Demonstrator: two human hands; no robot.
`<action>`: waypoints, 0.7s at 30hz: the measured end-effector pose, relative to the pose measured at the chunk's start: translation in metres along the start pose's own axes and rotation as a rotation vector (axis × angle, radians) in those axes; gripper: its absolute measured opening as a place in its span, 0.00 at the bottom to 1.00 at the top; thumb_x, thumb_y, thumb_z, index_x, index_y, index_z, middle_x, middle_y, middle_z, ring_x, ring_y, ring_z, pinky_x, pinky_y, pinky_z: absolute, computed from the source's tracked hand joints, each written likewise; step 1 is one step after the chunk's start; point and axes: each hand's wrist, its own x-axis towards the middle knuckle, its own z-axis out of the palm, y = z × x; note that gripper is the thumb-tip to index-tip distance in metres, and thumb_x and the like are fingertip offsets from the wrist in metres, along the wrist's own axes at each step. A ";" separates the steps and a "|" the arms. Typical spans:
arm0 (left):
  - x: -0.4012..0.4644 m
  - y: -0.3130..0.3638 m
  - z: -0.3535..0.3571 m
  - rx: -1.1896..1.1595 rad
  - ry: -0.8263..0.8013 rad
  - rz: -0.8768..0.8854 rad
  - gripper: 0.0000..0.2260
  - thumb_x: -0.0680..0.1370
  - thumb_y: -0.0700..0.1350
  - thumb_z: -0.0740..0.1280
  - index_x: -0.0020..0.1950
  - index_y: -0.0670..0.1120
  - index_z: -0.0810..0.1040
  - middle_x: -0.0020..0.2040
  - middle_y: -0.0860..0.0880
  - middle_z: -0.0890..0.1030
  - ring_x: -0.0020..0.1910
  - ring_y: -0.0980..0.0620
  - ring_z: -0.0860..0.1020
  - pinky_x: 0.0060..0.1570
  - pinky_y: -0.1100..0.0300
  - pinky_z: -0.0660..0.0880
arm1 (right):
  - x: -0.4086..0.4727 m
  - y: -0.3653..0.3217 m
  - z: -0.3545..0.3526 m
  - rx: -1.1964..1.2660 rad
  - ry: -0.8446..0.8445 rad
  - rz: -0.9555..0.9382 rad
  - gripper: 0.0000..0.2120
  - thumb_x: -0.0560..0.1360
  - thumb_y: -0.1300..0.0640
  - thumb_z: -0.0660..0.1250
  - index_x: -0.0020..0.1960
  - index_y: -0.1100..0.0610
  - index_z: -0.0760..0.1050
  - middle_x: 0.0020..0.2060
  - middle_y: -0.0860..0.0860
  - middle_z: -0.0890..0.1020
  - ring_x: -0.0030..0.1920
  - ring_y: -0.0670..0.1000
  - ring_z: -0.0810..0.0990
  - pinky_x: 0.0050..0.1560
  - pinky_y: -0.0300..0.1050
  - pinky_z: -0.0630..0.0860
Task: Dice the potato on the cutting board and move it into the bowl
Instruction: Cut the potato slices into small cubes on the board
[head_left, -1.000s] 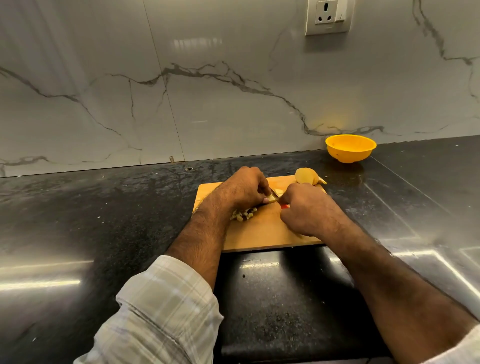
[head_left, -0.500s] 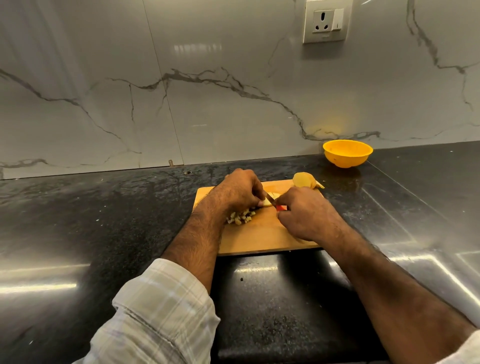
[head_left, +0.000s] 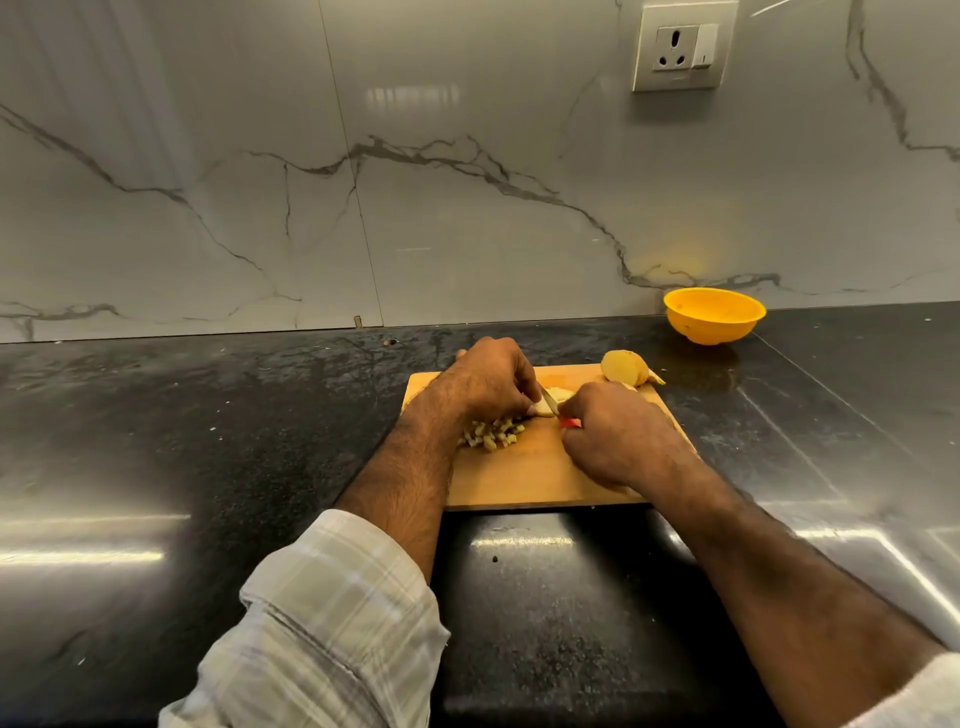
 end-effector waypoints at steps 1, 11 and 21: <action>0.000 0.000 0.000 0.013 0.010 0.000 0.04 0.73 0.43 0.81 0.44 0.51 0.88 0.46 0.58 0.86 0.54 0.58 0.81 0.75 0.37 0.68 | -0.002 0.002 0.001 0.012 0.024 -0.013 0.19 0.79 0.50 0.67 0.69 0.49 0.80 0.61 0.49 0.83 0.55 0.52 0.81 0.54 0.50 0.82; 0.001 0.000 0.000 0.159 0.049 -0.029 0.03 0.73 0.51 0.81 0.42 0.54 0.89 0.46 0.60 0.85 0.59 0.57 0.75 0.73 0.37 0.57 | -0.012 -0.017 0.000 -0.117 -0.040 -0.030 0.18 0.81 0.49 0.67 0.69 0.50 0.76 0.61 0.51 0.80 0.54 0.51 0.77 0.58 0.52 0.81; 0.002 -0.007 -0.004 0.004 0.148 0.127 0.03 0.72 0.50 0.78 0.43 0.56 0.86 0.41 0.62 0.85 0.49 0.61 0.81 0.68 0.35 0.70 | 0.001 0.014 -0.002 0.057 0.137 -0.001 0.19 0.79 0.50 0.67 0.69 0.50 0.80 0.61 0.49 0.84 0.56 0.51 0.80 0.56 0.51 0.81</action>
